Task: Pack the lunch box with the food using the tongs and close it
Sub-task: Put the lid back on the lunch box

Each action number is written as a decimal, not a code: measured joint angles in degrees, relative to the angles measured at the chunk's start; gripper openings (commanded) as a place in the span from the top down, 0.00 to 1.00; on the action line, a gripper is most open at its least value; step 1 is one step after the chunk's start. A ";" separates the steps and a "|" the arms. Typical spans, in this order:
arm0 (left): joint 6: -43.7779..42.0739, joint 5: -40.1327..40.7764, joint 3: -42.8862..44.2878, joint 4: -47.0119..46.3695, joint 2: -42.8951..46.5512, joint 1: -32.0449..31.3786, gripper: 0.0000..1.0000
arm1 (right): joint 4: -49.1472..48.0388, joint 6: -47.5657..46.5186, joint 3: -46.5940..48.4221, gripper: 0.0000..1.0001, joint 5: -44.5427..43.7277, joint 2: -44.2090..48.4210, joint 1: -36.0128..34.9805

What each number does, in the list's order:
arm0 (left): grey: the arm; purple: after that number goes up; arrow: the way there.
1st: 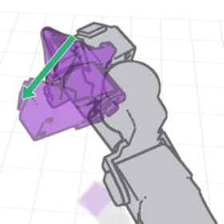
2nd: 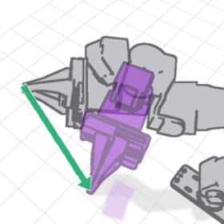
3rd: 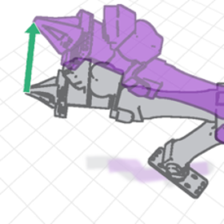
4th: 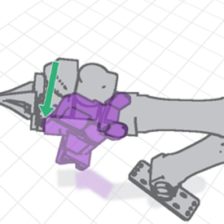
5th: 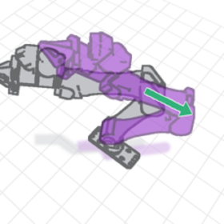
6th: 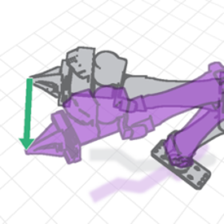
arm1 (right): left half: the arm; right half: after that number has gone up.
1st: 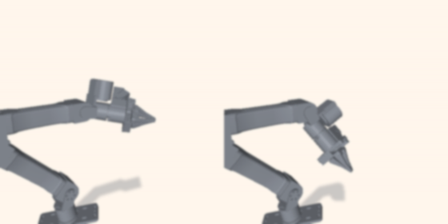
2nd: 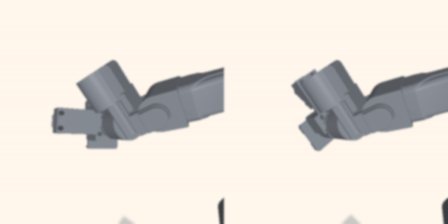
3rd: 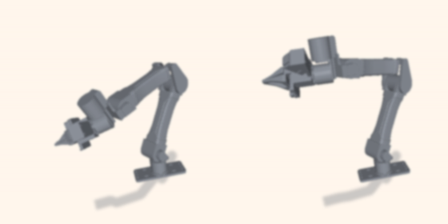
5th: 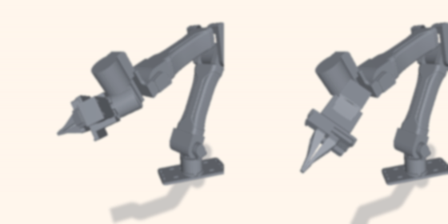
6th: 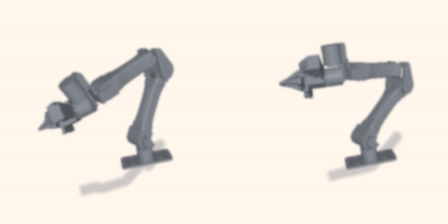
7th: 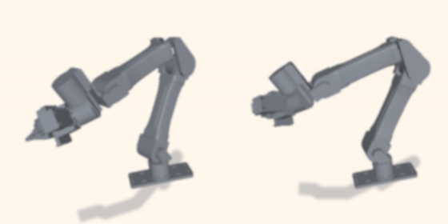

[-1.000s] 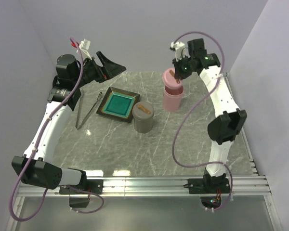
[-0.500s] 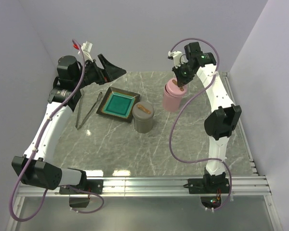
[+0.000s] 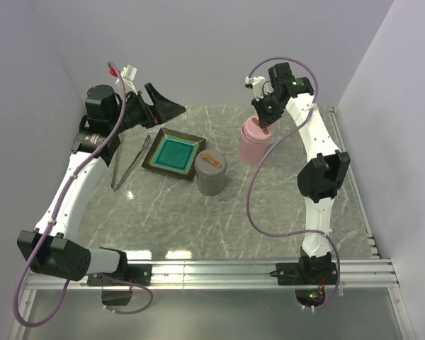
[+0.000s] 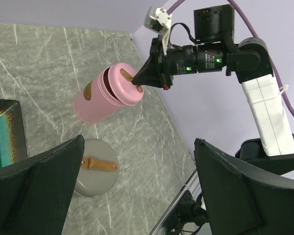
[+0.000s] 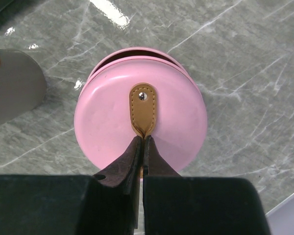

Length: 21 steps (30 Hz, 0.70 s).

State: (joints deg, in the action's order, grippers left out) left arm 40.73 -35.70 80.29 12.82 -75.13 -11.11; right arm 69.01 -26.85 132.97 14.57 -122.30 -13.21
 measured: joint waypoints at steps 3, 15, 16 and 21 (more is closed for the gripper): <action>0.00 0.00 -0.35 0.00 0.20 0.00 0.01 | 0.00 -0.04 0.00 1.00 -0.11 -1.05 -0.11; 0.50 -0.44 -3.39 -0.09 1.18 0.50 0.01 | 0.37 -1.62 2.05 1.00 -0.50 -3.06 -0.92; 0.52 -0.44 -3.52 -0.07 1.18 0.55 0.01 | 0.52 -1.81 2.29 1.00 -0.63 -3.21 -0.94; 0.92 -0.66 -4.31 -0.15 1.27 0.98 0.01 | 1.18 -3.02 3.28 1.00 -1.60 -3.87 -1.49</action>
State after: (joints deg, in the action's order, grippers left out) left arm 41.65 -36.36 75.99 12.67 -73.87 -10.13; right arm 70.19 -29.87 136.25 12.97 -126.17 -14.70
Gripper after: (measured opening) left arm 0.994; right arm 0.023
